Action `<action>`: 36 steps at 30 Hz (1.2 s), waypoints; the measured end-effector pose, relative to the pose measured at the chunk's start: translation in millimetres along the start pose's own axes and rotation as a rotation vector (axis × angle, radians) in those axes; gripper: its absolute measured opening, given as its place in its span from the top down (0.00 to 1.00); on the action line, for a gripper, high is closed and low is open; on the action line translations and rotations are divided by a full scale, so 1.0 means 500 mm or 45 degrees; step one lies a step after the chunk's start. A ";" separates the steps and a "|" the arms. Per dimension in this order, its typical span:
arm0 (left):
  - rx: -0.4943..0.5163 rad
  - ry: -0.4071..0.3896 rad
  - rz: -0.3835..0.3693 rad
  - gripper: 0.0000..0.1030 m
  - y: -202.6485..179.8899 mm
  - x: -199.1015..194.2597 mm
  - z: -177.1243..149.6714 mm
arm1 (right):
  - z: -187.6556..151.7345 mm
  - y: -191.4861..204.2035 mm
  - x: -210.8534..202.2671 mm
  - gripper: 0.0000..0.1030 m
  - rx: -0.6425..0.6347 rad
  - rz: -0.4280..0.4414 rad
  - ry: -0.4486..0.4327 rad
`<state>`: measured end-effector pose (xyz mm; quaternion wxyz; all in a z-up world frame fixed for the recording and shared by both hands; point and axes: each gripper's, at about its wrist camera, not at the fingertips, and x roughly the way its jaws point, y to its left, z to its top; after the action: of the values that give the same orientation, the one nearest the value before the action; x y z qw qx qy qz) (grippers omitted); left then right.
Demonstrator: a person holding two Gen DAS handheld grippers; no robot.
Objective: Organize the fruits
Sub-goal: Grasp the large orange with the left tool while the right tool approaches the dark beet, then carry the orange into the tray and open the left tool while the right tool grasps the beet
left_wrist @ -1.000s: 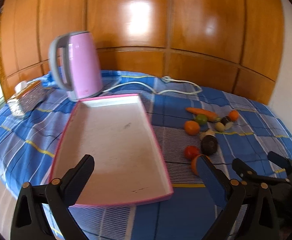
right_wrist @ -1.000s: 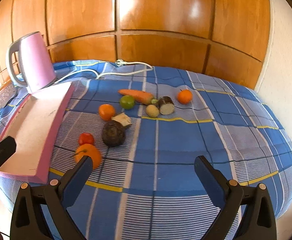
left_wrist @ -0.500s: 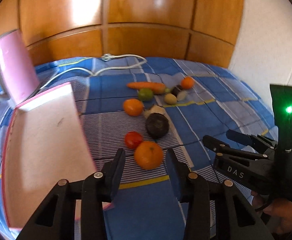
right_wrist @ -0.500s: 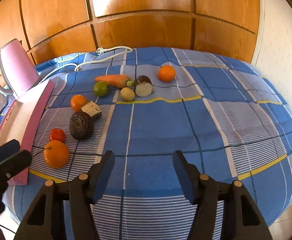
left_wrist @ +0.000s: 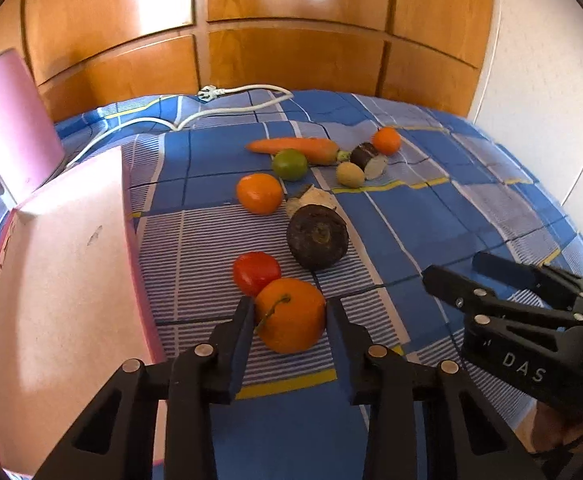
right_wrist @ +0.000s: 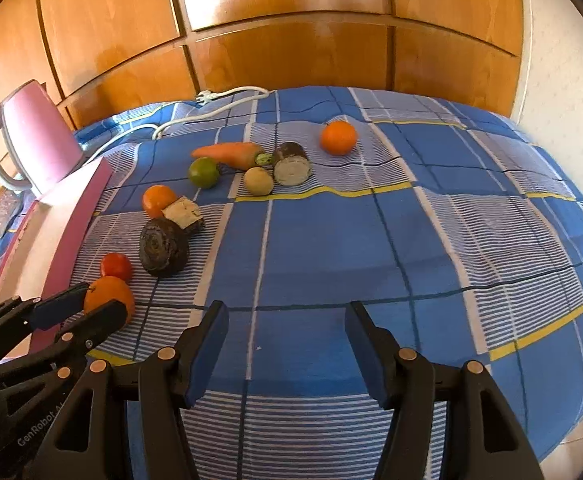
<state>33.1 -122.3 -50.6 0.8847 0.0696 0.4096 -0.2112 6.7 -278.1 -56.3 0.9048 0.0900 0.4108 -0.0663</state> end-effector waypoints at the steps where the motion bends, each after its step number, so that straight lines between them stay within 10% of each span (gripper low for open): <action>1: -0.008 -0.008 0.002 0.65 0.002 -0.004 -0.002 | 0.000 0.002 0.002 0.40 -0.001 0.019 0.003; 16: -0.090 -0.119 -0.006 0.66 0.034 -0.058 -0.001 | 0.036 0.086 0.046 0.53 -0.098 0.252 0.027; 36: -0.201 -0.175 0.020 0.66 0.075 -0.089 0.002 | 0.061 0.161 0.101 0.61 -0.286 0.187 0.026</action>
<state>24.3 -74.6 -18.5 0.9151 -0.0116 0.3629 -0.1756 77.7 -208.6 -65.7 0.9074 0.0184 0.4171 0.0474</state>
